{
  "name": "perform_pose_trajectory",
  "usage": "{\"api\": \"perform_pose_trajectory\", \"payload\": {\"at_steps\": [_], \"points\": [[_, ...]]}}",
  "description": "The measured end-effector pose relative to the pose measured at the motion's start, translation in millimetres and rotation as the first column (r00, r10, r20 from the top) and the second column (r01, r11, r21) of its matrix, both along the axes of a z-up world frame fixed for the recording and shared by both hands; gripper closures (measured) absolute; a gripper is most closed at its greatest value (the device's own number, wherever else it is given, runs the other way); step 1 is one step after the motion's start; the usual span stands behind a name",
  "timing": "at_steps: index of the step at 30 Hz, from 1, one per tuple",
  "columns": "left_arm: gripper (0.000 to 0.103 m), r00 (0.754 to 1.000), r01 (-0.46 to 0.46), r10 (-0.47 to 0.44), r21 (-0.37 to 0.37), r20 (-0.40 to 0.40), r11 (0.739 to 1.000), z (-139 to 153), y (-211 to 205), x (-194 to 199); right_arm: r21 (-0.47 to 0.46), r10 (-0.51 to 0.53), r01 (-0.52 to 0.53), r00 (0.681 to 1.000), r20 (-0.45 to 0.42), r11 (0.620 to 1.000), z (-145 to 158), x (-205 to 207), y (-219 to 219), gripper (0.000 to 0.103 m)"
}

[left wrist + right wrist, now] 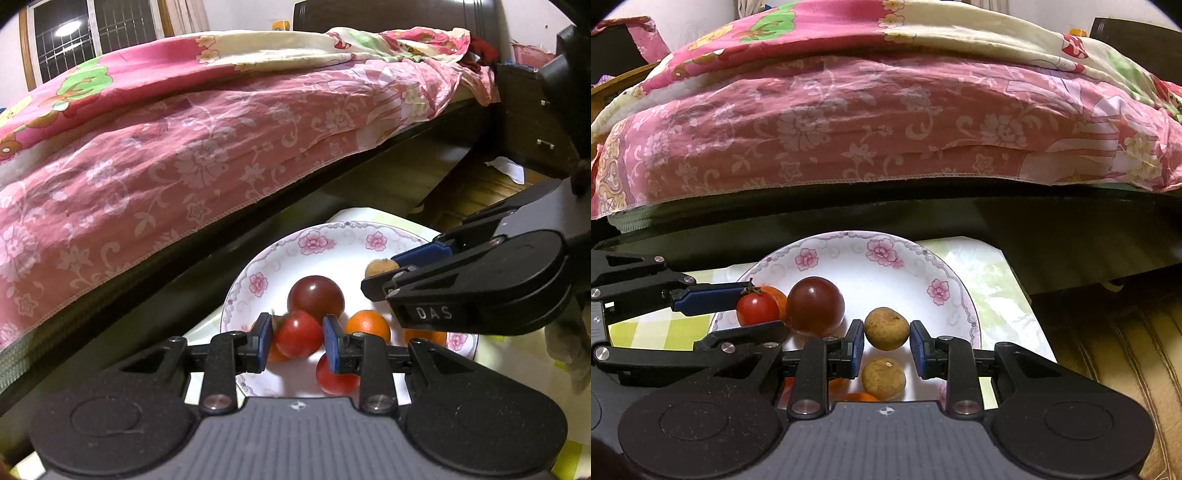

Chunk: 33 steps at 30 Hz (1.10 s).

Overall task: Organize fruits
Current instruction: 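Lower both fruits into the white plate and open both tools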

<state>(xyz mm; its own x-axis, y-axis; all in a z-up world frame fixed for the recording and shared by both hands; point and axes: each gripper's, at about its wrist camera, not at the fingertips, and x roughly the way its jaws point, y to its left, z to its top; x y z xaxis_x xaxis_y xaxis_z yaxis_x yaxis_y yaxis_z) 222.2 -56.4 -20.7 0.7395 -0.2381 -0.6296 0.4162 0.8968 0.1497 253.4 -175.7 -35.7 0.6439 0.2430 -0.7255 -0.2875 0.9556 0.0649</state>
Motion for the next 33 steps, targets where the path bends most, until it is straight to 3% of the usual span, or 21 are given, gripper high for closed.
{"api": "perform_pose_trajectory", "payload": {"at_steps": [6,22,33], "points": [[0.064,1.000,0.001,-0.001,0.009,-0.002,1.000,1,-3,1,0.012,-0.016,0.016,1.000,0.010,1.000,6,2,-5,0.073],[0.061,0.997,-0.065,0.066,-0.036,0.027,0.997,32,11,-12,0.050,-0.066,0.065,0.997,0.025,0.997,34,-13,-21,0.071],[0.041,0.986,-0.164,0.164,-0.098,-0.008,0.982,29,31,-55,0.067,-0.075,0.075,0.997,0.010,0.995,46,-61,-27,0.070]]}}
